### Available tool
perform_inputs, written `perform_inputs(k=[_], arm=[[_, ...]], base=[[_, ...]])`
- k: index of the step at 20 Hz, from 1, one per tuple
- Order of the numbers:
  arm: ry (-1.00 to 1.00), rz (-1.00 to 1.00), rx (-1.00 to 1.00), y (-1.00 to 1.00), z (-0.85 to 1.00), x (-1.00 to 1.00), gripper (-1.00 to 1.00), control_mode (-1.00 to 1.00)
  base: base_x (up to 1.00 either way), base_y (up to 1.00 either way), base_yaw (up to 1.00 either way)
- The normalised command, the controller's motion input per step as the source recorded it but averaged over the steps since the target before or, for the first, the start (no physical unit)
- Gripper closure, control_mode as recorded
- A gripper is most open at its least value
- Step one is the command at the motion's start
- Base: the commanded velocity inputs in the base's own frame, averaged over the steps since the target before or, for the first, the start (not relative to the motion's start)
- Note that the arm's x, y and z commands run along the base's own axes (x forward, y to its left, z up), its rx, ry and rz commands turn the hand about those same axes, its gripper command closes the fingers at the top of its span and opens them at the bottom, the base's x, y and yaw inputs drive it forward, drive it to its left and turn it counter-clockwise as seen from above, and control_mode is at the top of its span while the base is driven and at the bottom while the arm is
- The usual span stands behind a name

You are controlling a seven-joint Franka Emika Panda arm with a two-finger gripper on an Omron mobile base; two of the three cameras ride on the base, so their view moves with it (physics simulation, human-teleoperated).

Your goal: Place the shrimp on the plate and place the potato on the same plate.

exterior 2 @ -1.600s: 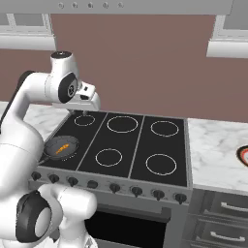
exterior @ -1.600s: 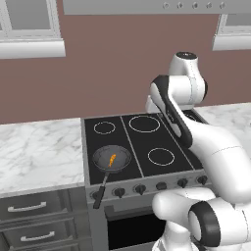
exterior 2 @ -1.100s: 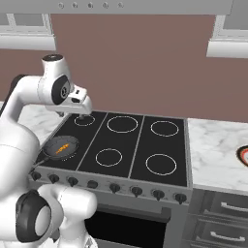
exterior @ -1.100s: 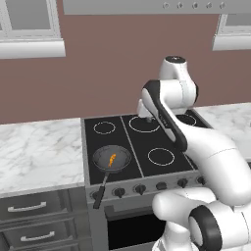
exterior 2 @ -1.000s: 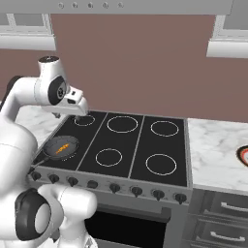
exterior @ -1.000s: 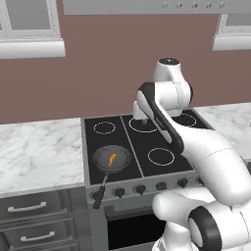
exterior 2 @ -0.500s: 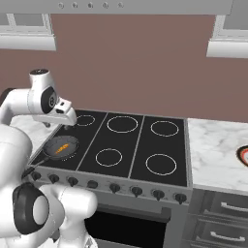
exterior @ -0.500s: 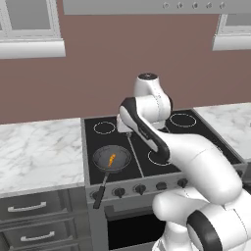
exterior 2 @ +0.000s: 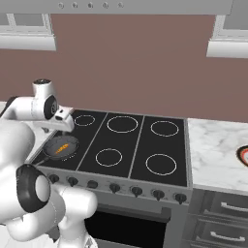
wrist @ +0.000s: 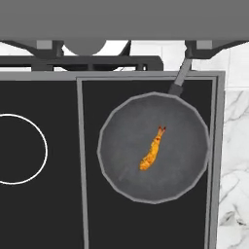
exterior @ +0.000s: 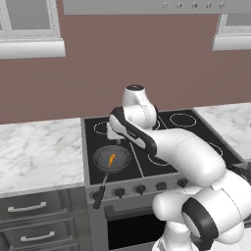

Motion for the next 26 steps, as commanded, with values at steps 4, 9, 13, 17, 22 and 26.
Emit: perform_inputs(k=[4,9,13,17,22,26], arm=[[0.00,0.00,0.00,0.05,-0.26,0.24,-1.00,-1.00],[0.00,0.00,0.00,0.02,-0.38,0.07,-1.00,-1.00],[0.00,0.00,0.00,0.15,-0.37,0.07,-1.00,-1.00],[0.00,0.00,0.00,0.23,-0.38,0.13,-1.00,-1.00],[0.00,0.00,0.00,0.18,-0.23,0.11,-1.00,-1.00],[0.00,0.00,0.00,0.11,-0.19,0.08,-1.00,-1.00]], base=[[0.00,0.00,0.00],[0.00,0.00,0.00],[0.00,0.00,0.00],[0.00,0.00,0.00],[0.00,0.00,0.00],[0.00,0.00,0.00]])
